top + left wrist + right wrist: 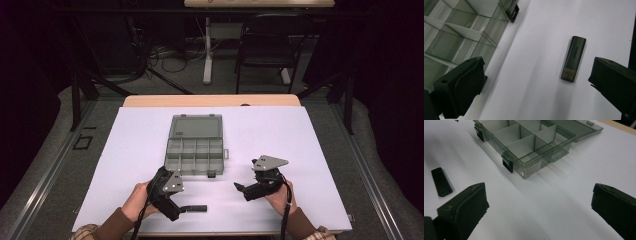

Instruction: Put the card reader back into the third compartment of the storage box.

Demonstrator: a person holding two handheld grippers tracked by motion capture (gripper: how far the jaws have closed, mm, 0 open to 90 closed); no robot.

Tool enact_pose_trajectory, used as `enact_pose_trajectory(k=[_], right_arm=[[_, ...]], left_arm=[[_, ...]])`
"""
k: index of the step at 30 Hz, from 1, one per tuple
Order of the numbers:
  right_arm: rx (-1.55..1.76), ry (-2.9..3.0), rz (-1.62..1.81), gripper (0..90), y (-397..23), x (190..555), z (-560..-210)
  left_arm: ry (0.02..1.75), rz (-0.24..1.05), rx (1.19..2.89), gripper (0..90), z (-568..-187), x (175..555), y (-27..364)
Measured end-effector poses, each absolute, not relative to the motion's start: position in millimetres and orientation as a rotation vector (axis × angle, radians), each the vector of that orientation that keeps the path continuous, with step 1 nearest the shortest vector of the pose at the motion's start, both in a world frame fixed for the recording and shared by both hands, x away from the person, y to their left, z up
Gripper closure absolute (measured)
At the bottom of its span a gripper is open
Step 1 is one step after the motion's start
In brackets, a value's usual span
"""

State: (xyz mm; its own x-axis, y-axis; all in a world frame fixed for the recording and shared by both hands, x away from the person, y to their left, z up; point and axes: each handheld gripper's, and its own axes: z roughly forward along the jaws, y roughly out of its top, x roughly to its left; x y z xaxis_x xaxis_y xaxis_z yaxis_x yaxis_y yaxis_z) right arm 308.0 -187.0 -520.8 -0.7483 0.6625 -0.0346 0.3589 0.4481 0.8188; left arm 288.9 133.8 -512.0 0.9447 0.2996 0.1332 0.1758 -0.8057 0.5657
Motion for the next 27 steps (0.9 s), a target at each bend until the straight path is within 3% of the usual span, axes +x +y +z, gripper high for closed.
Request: enact_pose_trajectory(k=[14,20,27], right_arm=[[0.863,2.362,1.201,0.0,-186.6,309.0,-522.2],[0.871,2.364,1.187,0.0,-186.9,310.1,-523.7],[0.873,2.368,1.182,0.0,-187.0,310.7,-524.5]], left_arm=[[0.279,0.263,2.69,1.4,-513.1,289.9,112.9],[0.238,0.232,2.728,8.6,-515.7,288.1,106.0],[0.202,0.191,2.761,27.5,-517.6,287.7,99.9]])
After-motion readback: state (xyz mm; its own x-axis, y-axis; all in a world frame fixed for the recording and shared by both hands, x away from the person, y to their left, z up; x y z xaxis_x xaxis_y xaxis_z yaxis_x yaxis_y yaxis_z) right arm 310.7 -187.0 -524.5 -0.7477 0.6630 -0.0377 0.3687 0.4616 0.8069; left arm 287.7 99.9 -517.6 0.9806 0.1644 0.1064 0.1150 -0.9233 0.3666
